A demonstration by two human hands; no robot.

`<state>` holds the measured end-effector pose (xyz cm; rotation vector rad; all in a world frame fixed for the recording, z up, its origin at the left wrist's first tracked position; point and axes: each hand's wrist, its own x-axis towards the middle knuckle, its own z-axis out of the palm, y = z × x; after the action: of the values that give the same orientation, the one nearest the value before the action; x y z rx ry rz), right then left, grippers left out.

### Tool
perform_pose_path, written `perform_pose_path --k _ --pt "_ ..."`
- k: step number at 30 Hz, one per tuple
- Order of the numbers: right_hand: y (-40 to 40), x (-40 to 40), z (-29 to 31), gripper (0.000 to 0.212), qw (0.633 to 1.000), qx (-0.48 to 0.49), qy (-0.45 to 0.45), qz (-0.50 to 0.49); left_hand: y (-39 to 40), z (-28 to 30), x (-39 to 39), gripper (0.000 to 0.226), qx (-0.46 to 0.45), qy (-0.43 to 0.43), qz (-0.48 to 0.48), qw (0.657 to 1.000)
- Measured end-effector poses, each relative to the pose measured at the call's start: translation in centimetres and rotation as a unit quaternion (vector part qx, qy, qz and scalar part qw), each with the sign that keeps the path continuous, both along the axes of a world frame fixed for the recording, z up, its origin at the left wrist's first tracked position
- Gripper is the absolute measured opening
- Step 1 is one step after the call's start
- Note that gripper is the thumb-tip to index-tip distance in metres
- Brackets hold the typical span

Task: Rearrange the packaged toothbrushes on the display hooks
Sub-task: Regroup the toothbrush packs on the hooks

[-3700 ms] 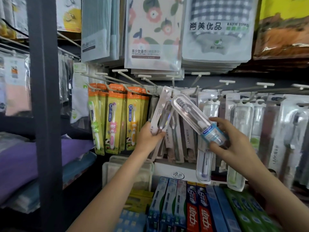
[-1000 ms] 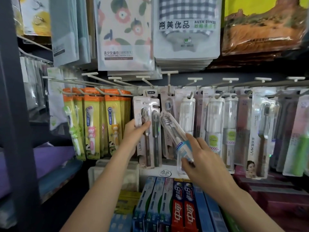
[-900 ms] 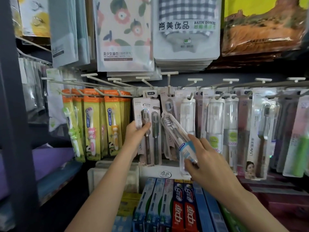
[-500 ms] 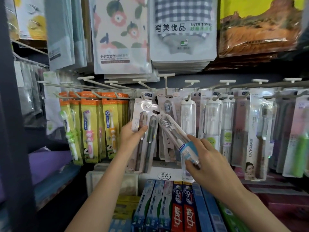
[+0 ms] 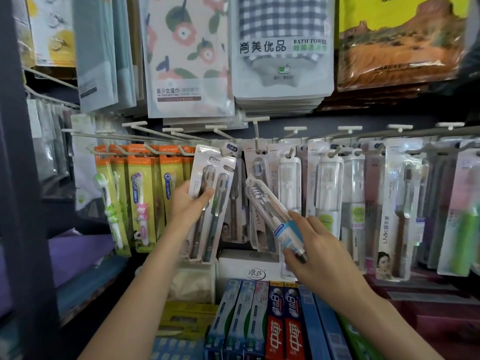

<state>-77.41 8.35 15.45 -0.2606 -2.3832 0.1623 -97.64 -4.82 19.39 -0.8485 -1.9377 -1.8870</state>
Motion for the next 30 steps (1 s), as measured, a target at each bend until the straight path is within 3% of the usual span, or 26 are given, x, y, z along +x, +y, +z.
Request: perform_pose_path --k 10,23,30 --pt "-2.1 -2.8 -0.2 0.061 1.000 -0.014 -0.007 -0.022 -1.8 1.5 -1.4 0.011 -0.101 0.090 0.075 0.988" --pt "-2.1 -2.4 -1.4 0.061 0.988 -0.048 0.137 0.044 -1.2 -2.5 0.6 0.007 -0.021 -0.005 0.041 0.999" --pt "-2.2 -2.6 -2.2 0.060 0.986 -0.042 0.131 0.093 -3.9 -4.5 1.8 0.008 -0.004 0.006 0.078 0.997"
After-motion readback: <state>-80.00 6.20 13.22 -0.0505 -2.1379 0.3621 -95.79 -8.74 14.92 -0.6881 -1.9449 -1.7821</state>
